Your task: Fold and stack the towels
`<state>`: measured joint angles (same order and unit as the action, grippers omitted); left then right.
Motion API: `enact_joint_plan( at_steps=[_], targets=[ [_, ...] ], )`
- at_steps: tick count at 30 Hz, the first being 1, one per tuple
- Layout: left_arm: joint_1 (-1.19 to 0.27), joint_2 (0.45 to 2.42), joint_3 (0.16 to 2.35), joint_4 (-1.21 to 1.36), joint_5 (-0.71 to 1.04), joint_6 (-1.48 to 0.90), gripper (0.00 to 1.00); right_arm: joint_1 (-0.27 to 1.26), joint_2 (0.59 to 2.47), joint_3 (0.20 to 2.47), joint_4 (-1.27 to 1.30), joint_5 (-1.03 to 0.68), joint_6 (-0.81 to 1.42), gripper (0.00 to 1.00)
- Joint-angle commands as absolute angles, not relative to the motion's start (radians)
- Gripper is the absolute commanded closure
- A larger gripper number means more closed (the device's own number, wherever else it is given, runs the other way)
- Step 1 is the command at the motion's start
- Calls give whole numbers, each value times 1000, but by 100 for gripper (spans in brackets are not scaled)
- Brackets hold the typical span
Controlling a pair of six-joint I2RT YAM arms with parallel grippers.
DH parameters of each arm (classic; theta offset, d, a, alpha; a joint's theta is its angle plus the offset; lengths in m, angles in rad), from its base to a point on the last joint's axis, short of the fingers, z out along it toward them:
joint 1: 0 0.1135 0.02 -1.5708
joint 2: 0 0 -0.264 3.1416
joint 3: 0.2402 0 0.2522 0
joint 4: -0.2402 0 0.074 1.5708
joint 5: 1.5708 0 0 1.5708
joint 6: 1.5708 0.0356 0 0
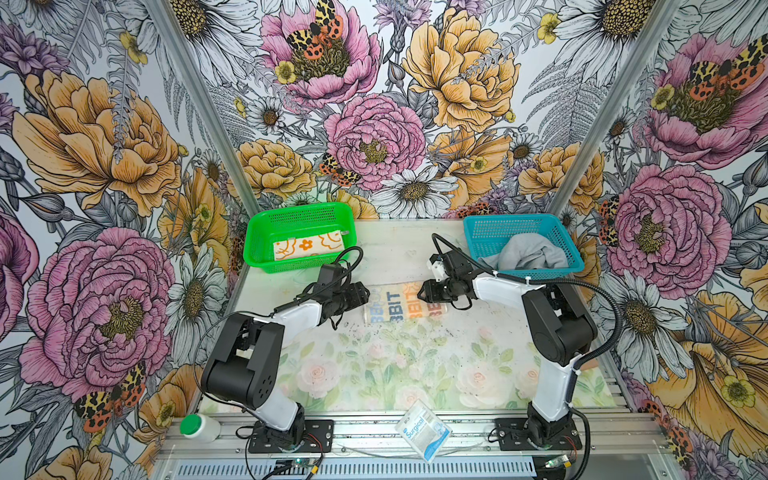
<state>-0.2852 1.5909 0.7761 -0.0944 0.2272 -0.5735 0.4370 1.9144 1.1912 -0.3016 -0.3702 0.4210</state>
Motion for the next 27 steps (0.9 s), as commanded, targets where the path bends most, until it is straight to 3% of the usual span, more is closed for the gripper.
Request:
enact_joint_plan(
  at_steps=[1, 8, 10, 14, 18, 22, 23, 24, 25, 27],
  targets=[
    [-284, 1641, 774, -25, 305, -594, 25, 436, 1898, 1167, -283, -366, 414, 49],
    [-311, 1779, 824, 54, 344, -672, 27, 440, 1883, 1149, -284, -362, 419, 49],
    [-336, 1805, 852, 57, 325, -683, 32, 443, 1883, 1150, -283, -363, 421, 49],
    [-367, 1862, 908, 67, 292, -729, 49, 446, 1881, 1151, -283, -364, 423, 49],
    [-373, 1883, 967, 65, 277, -748, 79, 451, 1874, 1152, -282, -364, 423, 48],
    [-355, 1873, 1026, 1, 279, -709, 97, 453, 1831, 1140, -282, -362, 408, 46],
    [-348, 1870, 1045, -31, 278, -687, 100, 453, 1809, 1132, -282, -359, 404, 41],
    [-339, 1863, 1066, -69, 279, -663, 100, 453, 1781, 1123, -281, -351, 398, 18],
    [-330, 1861, 1087, -106, 281, -639, 100, 453, 1756, 1111, -279, -343, 393, 1],
    [-314, 1863, 1169, -226, 297, -563, 100, 453, 1695, 1086, -270, -330, 384, 1]
  ],
)
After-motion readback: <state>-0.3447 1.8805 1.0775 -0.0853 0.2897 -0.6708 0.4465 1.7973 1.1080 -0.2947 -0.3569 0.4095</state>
